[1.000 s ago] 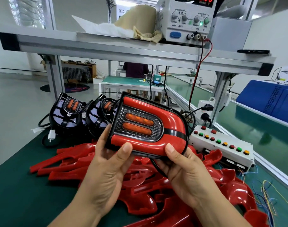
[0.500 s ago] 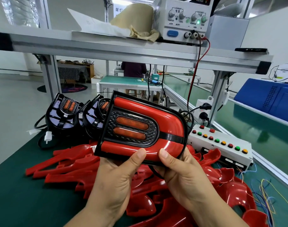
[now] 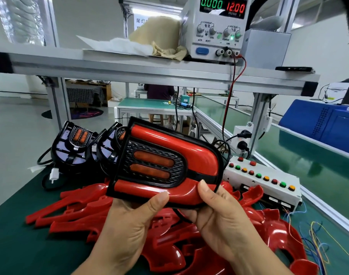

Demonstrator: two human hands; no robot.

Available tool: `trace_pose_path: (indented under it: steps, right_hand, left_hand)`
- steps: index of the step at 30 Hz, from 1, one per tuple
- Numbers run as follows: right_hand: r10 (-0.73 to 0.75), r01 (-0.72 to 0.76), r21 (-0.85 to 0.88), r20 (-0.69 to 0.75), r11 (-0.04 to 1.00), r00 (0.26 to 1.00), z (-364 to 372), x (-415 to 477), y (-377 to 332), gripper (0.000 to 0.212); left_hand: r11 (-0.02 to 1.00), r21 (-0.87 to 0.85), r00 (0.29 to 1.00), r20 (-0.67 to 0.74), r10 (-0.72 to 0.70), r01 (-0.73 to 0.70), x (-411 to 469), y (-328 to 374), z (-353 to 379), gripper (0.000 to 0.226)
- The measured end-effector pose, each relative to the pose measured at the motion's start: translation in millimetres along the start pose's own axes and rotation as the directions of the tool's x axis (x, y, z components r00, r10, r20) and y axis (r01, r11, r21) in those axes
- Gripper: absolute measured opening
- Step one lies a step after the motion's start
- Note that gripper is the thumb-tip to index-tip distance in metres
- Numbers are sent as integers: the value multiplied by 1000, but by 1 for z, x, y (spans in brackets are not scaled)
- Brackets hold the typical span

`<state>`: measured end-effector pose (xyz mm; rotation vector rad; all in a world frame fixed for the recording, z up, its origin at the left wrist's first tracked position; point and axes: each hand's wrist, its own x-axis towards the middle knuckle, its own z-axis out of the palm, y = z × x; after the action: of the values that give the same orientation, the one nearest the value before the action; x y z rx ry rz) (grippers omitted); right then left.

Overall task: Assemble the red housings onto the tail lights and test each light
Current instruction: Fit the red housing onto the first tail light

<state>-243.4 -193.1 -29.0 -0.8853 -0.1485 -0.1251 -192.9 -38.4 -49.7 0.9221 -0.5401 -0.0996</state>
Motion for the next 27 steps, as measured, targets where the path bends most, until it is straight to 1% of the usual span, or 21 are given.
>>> trace_pose_path:
  steps: [4, 6, 7, 10, 14, 16, 18, 20, 22, 23, 24, 25, 27]
  right_hand:
    - [-45, 45, 8, 14, 999, 999, 2, 0, 5, 60]
    - [-67, 67, 8, 28, 998, 997, 2, 0, 7, 58]
    - [-70, 70, -4, 29, 998, 997, 2, -1, 8, 58]
    - [-69, 70, -43, 33, 997, 997, 3, -2, 9, 57]
    - [-84, 85, -40, 19, 996, 996, 5, -2, 8, 48]
    - [-94, 94, -46, 5, 995, 996, 5, 0, 9, 45]
    - [-83, 84, -43, 10, 996, 996, 4, 1, 11, 44]
    - [-40, 40, -27, 21, 999, 999, 4, 2, 11, 52]
    - [3, -3, 5, 28, 1000, 1000, 3, 2, 11, 75]
    - [13, -14, 31, 26, 999, 1000, 4, 2, 10, 83]
    - [26, -26, 55, 12, 998, 1000, 5, 2, 9, 84]
    - [47, -46, 69, -11, 997, 999, 6, 2, 7, 81]
    - [87, -83, 69, -67, 994, 994, 6, 3, 6, 68]
  left_hand:
    - [995, -97, 1000, -10, -29, 28, -4, -9, 3, 82]
    - [996, -87, 999, 31, -10, 13, -5, -14, 10, 79]
    - [998, -69, 1000, 29, 0, 2, -6, -17, 13, 75]
    - [999, -44, 998, -59, 9, -11, -6, -24, 16, 64]
    - [999, -30, 999, -39, 17, -18, -4, -22, 15, 71]
    - [1000, -26, 1000, -24, 15, -16, -3, -22, 14, 70]
    - [999, -26, 999, -43, 25, -26, -2, -25, 14, 65]
    - [999, -28, 994, -105, 39, -42, -1, -28, 15, 63]
    - [998, -32, 987, -152, 47, -52, 0, -30, 16, 70]
    - [998, -22, 984, -168, 50, -54, 1, -29, 16, 77]
    - [998, -9, 983, -178, 52, -55, 1, -29, 16, 83]
    - [998, 0, 980, -190, 55, -56, 2, -29, 16, 88]
    - [997, 7, 977, -201, 77, -77, 2, -28, 16, 84]
